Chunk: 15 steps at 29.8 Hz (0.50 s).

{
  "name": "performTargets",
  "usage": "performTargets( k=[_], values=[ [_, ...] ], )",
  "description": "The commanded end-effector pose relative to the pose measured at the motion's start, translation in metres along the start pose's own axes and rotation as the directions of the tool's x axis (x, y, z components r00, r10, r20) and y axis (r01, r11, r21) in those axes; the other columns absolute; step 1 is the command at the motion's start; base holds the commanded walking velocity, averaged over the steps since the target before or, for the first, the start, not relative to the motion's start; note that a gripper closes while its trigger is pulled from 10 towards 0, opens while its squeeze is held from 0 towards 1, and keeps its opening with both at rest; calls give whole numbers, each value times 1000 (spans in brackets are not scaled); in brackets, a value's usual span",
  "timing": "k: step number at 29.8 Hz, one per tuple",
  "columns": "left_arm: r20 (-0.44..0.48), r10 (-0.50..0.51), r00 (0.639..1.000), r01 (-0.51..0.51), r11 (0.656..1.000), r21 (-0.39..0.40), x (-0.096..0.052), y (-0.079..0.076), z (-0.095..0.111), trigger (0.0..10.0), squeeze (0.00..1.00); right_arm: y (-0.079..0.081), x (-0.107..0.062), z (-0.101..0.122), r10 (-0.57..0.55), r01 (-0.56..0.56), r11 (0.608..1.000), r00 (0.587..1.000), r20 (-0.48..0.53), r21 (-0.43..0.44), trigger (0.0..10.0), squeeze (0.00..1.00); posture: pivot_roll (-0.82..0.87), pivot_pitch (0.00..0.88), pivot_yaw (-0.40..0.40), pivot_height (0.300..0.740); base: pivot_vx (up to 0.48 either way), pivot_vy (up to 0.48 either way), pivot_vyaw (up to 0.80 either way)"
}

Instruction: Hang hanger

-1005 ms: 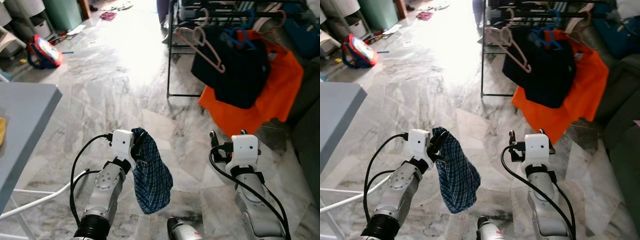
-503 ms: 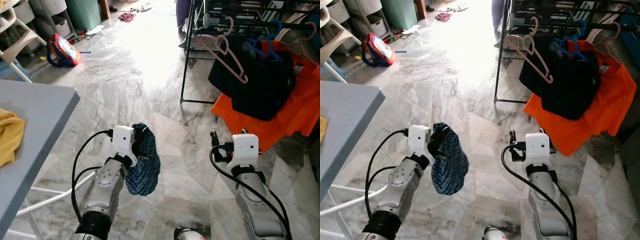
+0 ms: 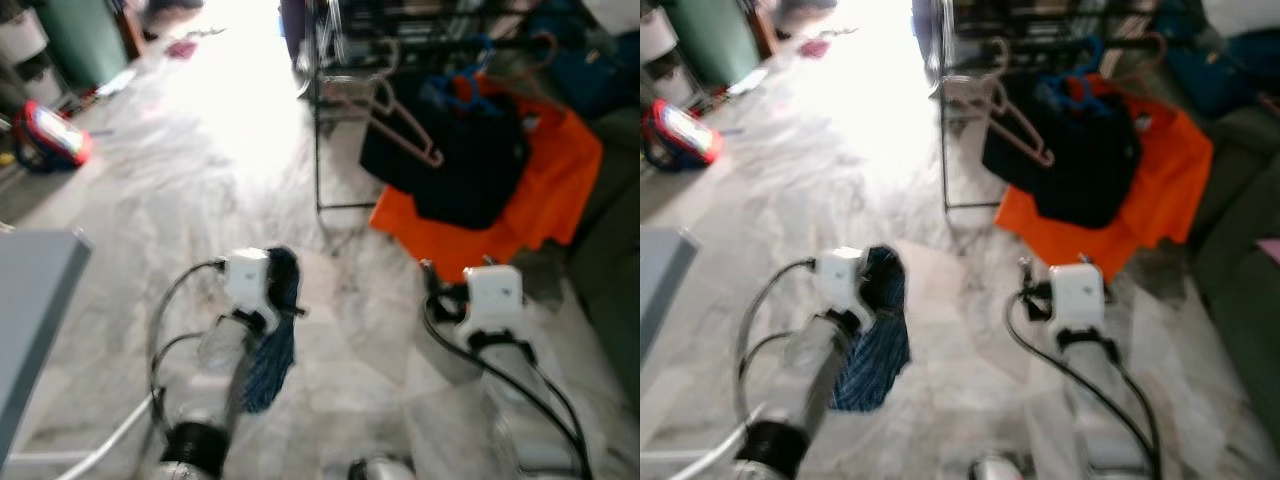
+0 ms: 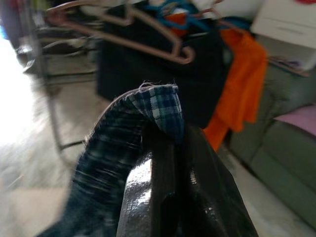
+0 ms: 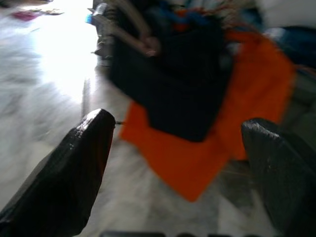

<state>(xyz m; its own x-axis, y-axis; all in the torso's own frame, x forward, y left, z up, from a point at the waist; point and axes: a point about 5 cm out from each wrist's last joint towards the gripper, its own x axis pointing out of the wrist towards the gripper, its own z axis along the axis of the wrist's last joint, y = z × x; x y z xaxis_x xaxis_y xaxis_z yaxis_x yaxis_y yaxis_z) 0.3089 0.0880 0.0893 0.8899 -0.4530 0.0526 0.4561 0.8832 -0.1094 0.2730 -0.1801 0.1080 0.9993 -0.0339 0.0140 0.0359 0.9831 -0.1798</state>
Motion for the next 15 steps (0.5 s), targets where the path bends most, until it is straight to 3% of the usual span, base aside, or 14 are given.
performTargets(
  k=[1, 4, 10, 15],
  values=[
    [-1, 25, 1000, -25, 1000, 16, -5, 9, 0, 10000, 0, 8, -1, 1, 19, -19, 1000, 1000, 0, 17, 10000, 0, -151, 152, 12, 740, 304, 0, -800],
    [-2, 25, 1000, -25, 1000, 15, -5, 8, -1, 10000, 0, 7, -1, 1, 19, -19, 1000, 1000, 3, 17, 10000, 0, -155, 152, 11, 740, 307, 0, -600],
    [13, 52, 999, -53, 998, 24, -4, 10, 2, 10000, 0, 10, -2, 5, 65, -65, 998, 997, 28, -2, 10000, 0, -156, 153, 12, 740, 298, 0, 0],
    [9, 57, 998, -58, 998, 31, -4, 12, 1, 10000, 0, 13, -4, 8, 73, -73, 997, 997, 37, -12, 10000, 0, -157, 155, 13, 740, 295, 0, 765]
  ],
)
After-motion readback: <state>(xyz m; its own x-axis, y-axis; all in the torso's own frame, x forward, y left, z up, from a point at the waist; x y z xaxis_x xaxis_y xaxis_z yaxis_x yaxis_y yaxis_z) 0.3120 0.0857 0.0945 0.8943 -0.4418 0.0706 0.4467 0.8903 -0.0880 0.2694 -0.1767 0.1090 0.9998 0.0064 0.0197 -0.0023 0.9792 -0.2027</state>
